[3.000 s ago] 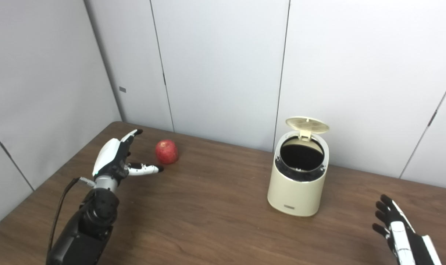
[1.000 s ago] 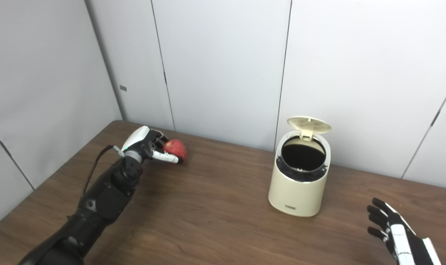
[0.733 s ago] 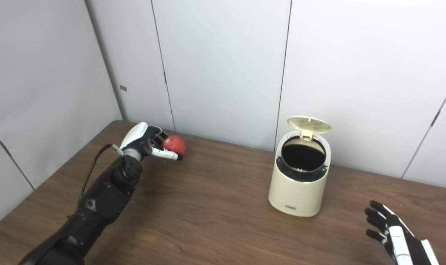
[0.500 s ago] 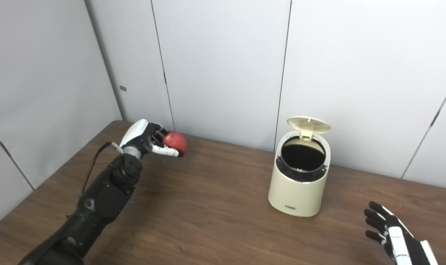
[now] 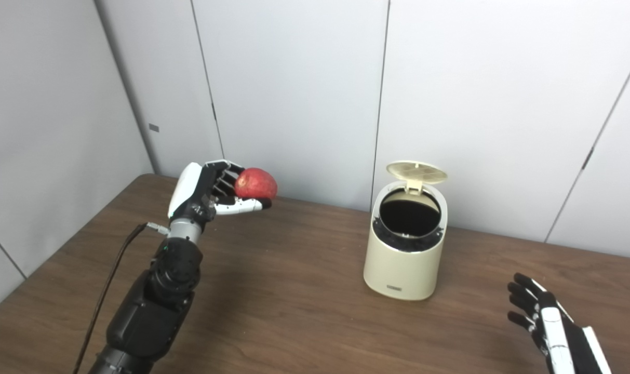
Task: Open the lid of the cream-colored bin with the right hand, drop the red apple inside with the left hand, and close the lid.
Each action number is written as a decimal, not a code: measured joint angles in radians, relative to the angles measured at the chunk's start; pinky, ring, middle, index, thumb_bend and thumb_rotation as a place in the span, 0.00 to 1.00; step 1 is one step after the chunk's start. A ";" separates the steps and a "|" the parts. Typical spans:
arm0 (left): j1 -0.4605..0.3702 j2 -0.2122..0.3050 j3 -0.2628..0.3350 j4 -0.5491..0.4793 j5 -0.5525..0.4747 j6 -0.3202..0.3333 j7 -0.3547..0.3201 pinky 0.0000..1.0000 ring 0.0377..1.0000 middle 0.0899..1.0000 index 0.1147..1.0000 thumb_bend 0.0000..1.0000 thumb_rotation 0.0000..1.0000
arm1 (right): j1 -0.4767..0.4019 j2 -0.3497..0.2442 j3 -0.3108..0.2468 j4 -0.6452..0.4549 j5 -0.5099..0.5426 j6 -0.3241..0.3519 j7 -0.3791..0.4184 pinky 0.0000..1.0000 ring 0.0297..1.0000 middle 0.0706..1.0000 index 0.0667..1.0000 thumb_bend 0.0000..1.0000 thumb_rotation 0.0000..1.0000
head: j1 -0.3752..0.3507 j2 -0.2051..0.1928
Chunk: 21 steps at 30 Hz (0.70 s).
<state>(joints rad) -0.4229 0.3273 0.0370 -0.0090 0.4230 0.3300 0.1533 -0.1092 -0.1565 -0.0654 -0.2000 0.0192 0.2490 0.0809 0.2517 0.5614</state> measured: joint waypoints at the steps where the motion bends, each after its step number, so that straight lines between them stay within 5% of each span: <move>1: 0.002 -0.005 -0.002 -0.025 0.002 0.000 -0.001 0.38 0.44 0.44 0.37 0.48 0.00 | 0.000 0.003 0.001 0.000 -0.001 -0.005 -0.002 0.81 0.88 0.86 0.85 0.54 1.00 | -0.009 0.002; 6: 0.019 -0.020 -0.019 -0.101 0.021 0.000 -0.009 0.38 0.45 0.44 0.37 0.48 0.00 | 0.001 0.013 0.002 0.002 -0.006 -0.064 -0.008 0.81 0.89 0.88 0.85 0.56 1.00 | -0.045 0.000; 21: 0.042 -0.098 -0.065 -0.179 0.039 -0.051 -0.031 0.35 0.43 0.45 0.42 0.48 0.00 | 0.016 0.040 -0.009 0.002 -0.003 -0.090 -0.041 0.87 0.92 0.90 0.87 0.54 1.00 | -0.188 0.011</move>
<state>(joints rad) -0.3810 0.2293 -0.0279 -0.1878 0.4621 0.2788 0.1226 -0.0935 -0.1163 -0.0739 -0.1975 0.0166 0.1588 0.0394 0.0632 0.5721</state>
